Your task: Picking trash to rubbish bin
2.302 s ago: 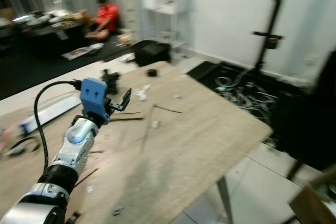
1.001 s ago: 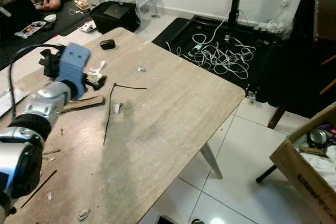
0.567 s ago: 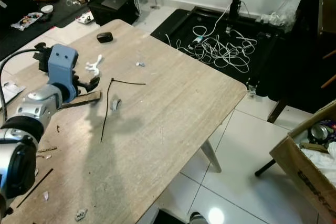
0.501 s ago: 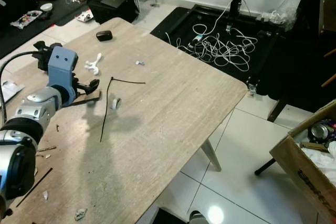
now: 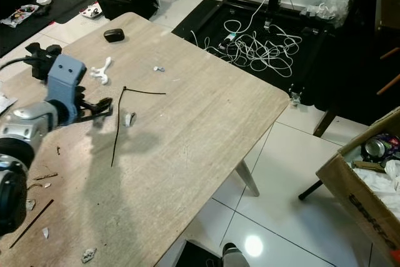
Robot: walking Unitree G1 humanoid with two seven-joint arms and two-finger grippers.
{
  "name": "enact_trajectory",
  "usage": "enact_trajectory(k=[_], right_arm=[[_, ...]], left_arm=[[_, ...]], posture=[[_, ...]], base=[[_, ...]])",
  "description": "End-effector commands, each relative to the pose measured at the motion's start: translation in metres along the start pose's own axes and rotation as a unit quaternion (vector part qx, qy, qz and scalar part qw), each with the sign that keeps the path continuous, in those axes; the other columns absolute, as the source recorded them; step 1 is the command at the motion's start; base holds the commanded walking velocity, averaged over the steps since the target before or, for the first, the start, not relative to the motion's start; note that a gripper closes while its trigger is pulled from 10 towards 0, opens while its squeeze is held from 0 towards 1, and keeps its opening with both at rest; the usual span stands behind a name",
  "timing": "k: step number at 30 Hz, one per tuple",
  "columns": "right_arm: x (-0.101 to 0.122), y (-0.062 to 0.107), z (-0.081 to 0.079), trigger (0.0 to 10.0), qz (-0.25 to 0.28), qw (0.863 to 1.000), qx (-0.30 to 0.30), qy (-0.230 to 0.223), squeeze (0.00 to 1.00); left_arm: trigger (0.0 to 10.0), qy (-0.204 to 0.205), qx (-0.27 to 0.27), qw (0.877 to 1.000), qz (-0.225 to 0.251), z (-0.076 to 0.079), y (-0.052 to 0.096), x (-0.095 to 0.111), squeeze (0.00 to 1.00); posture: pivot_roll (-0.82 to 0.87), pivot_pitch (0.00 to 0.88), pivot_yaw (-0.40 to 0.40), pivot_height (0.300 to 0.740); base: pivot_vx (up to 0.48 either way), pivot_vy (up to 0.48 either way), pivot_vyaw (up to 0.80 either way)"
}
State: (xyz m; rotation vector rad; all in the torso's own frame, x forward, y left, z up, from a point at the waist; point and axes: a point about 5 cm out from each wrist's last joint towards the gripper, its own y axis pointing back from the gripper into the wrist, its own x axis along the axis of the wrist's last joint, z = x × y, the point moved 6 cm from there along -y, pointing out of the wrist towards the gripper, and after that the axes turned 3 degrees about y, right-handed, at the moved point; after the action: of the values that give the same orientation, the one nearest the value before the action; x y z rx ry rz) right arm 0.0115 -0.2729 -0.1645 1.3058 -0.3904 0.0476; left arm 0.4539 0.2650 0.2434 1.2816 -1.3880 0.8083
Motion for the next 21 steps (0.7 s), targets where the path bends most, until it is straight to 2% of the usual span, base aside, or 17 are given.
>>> enact_trajectory(k=[1, 4, 6, 7, 11, 21], right_arm=[[-0.019, 0.004, 0.001, 10.0, -0.025, 1.000, 0.001, 0.000, 0.00], [-0.016, 0.004, 0.003, 10.0, -0.020, 1.000, 0.000, 0.002, 0.00], [-0.016, 0.004, 0.003, 10.0, -0.019, 1.000, 0.000, 0.002, 0.00], [-0.016, 0.004, 0.005, 10.0, -0.018, 1.000, -0.001, 0.003, 0.00], [-0.017, 0.005, 0.007, 10.0, -0.018, 1.000, -0.003, 0.004, 0.00], [-0.022, 0.007, 0.012, 10.0, -0.024, 1.000, -0.009, 0.005, 0.00]], left_arm=[[10.0, -0.011, 0.029, 0.999, -0.033, -0.020, 0.012, -0.015, 0.00], [10.0, -0.027, 0.046, 0.997, -0.047, -0.030, 0.017, -0.020, 0.00], [10.0, -0.030, 0.045, 0.997, -0.052, -0.031, 0.018, -0.023, 0.00], [10.0, -0.043, 0.037, 0.996, -0.072, -0.031, 0.021, -0.031, 0.00], [10.0, -0.059, 0.022, 0.993, -0.101, -0.030, 0.024, -0.041, 0.00], [10.0, -0.036, -0.027, 0.993, -0.109, -0.029, 0.032, -0.039, 0.00]], posture=[[-0.38, 0.436, 0.146, 0.740], [-0.39, 0.441, 0.142, 0.740], [-0.39, 0.442, 0.142, 0.740], [-0.40, 0.447, 0.138, 0.740], [-0.41, 0.450, 0.135, 0.740], [-0.41, 0.455, 0.138, 0.740]], base=[[0.000, 0.000, 0.00], [0.000, 0.000, 0.00], [0.000, 0.000, 0.00], [0.000, 0.000, 0.00], [0.000, 0.000, 0.00], [0.000, 0.000, 0.00]])
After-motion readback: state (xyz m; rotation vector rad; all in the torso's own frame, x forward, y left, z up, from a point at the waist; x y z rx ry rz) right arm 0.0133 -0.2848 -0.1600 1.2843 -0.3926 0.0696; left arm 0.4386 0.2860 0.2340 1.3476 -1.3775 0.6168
